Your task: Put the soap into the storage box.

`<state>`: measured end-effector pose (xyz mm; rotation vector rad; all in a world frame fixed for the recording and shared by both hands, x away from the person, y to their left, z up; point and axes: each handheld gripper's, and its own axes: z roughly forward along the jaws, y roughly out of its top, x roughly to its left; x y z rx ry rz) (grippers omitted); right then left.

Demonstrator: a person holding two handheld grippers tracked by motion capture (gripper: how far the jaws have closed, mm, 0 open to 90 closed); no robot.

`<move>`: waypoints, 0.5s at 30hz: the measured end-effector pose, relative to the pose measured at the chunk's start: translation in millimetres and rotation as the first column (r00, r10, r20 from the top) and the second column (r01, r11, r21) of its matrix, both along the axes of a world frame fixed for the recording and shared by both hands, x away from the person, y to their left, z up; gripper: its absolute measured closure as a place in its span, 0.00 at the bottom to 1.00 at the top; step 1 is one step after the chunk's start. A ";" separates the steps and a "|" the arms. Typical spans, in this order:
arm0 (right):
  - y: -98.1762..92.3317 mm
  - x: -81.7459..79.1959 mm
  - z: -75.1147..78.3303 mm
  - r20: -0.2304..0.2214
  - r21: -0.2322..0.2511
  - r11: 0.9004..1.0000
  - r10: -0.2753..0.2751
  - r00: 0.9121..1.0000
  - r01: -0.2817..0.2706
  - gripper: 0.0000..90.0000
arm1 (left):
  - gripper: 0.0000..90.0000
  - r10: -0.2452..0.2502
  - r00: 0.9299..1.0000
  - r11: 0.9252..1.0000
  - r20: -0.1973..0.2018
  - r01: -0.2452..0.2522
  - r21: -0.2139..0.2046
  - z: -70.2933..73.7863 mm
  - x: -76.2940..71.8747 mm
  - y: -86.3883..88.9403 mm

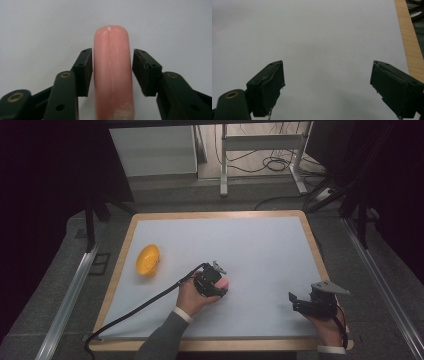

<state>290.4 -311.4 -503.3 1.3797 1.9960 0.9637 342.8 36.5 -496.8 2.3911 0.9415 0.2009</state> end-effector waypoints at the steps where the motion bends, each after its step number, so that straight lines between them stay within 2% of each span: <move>1: 0.0 0.0 -0.1 0.002 -0.001 1.000 -0.002 1.000 0.002 0.13 | 0.59 -0.001 1.000 1.000 0.003 0.001 0.003 -0.9 -0.1 -0.3; 5: 0.1 0.0 0.0 0.001 -0.003 1.000 -0.005 1.000 0.005 0.13 | 0.66 0.004 1.000 1.000 0.008 -0.004 0.022 -3.1 -0.2 -0.9; 15: -0.6 -0.1 0.6 0.002 -0.002 1.000 -0.006 1.000 0.006 0.13 | 0.67 0.008 1.000 1.000 0.011 -0.008 0.022 -2.8 0.6 -0.1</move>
